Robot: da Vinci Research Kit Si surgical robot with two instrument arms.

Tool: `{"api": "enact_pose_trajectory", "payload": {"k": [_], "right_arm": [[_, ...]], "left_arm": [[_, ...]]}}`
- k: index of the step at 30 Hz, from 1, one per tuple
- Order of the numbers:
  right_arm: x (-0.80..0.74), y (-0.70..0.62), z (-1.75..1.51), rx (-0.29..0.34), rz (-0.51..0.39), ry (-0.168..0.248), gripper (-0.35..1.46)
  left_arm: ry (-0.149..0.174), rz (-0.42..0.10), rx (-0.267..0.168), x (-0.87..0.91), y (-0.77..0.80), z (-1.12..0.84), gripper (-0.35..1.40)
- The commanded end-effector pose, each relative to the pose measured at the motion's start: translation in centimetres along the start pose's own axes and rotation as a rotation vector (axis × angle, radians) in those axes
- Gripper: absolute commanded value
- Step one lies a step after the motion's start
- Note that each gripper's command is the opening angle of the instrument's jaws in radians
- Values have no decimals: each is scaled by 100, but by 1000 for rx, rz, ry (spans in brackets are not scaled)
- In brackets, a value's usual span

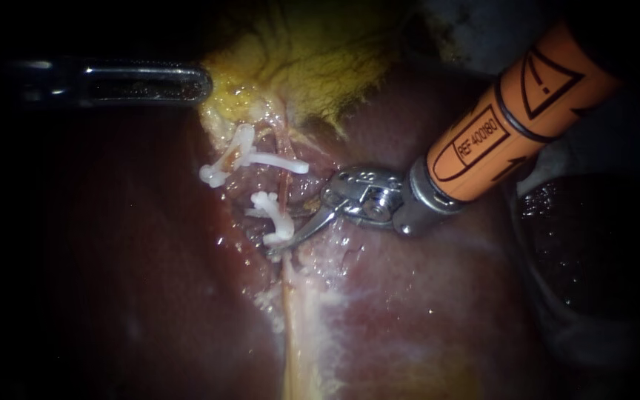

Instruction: Go to the cutting position right tube

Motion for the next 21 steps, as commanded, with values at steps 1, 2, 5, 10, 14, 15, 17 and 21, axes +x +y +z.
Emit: {"api": "enact_pose_trajectory", "payload": {"k": [1, 2, 5, 10, 14, 15, 17, 21], "right_arm": [[-4, 0, 3, -3, -4, -14, 101], [-8, 1, 5, -8, -6, -23, 101], [-6, 6, 5, -9, -5, -19, 103], [-4, 10, 2, -11, -3, -17, 103], [-9, 11, 3, -13, 6, -21, 103], [-10, 10, 4, -13, 11, -22, 103], [-14, 8, 4, -12, 21, -24, 103], [-21, 5, 4, -5, 46, -29, 103]], "left_arm": [[0, 0, 0, 0, 0, 0, -35], [0, 0, 0, 0, 0, 0, -35], [0, 0, 0, 0, 0, 0, -35], [0, 0, 0, 0, 0, 0, -35], [0, 0, 0, 0, 0, 0, -35], [0, 0, 0, 0, 0, 0, -35], [0, 0, 0, 0, 0, 0, -35], [0, 0, 0, 0, 0, 0, -35]]}}
